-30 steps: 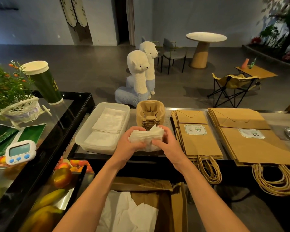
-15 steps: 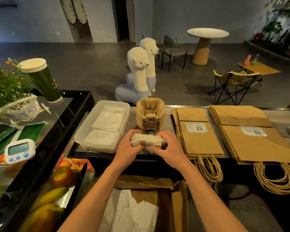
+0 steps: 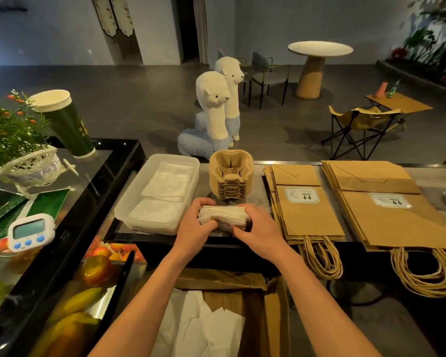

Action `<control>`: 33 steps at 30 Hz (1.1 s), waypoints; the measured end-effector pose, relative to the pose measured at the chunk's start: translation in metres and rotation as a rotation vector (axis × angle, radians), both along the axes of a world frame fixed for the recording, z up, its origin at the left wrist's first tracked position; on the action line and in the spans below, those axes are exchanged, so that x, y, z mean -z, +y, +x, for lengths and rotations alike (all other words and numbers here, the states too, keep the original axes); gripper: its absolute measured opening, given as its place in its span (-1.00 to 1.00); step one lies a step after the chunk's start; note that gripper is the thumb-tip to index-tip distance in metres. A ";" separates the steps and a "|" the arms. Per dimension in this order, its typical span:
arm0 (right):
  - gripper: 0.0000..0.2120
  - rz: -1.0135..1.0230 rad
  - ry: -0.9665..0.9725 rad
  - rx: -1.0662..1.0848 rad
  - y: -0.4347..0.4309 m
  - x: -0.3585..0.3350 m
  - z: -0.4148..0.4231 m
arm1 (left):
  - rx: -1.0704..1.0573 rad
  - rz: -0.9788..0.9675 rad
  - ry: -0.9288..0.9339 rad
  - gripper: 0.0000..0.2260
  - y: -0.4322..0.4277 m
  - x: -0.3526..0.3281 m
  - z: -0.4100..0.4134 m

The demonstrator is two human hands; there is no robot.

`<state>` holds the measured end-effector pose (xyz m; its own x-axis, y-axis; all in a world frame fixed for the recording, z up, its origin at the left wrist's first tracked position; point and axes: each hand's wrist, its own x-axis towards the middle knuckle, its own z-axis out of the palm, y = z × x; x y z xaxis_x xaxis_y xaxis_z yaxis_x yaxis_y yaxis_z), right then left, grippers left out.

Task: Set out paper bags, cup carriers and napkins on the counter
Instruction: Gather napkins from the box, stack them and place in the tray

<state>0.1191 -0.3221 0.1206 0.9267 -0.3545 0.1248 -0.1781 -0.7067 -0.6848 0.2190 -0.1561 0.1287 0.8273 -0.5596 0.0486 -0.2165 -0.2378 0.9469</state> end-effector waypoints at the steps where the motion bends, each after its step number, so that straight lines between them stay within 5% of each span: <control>1: -0.59 0.008 0.004 -0.004 0.000 0.000 0.000 | 0.013 0.012 0.002 -0.63 0.000 0.000 0.000; 9: -0.59 0.252 -0.104 -0.003 0.000 -0.001 -0.003 | 0.008 -0.037 0.008 -0.57 0.000 0.000 0.002; 18: -0.69 0.196 -0.081 0.004 0.004 -0.006 -0.001 | -0.016 -0.058 0.028 -0.57 -0.002 -0.004 -0.004; 25: -0.35 0.271 -0.007 -0.011 0.006 -0.003 0.000 | 0.012 -0.042 0.098 -0.48 -0.004 -0.008 -0.005; 33: -0.67 0.310 -0.078 -0.027 0.016 -0.003 0.004 | -0.015 -0.094 0.129 -0.42 -0.008 -0.013 -0.012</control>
<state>0.1228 -0.3062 0.1238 0.9280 -0.3625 0.0860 -0.1006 -0.4661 -0.8790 0.2068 -0.1638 0.1421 0.8385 -0.5448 -0.0074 -0.0882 -0.1492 0.9849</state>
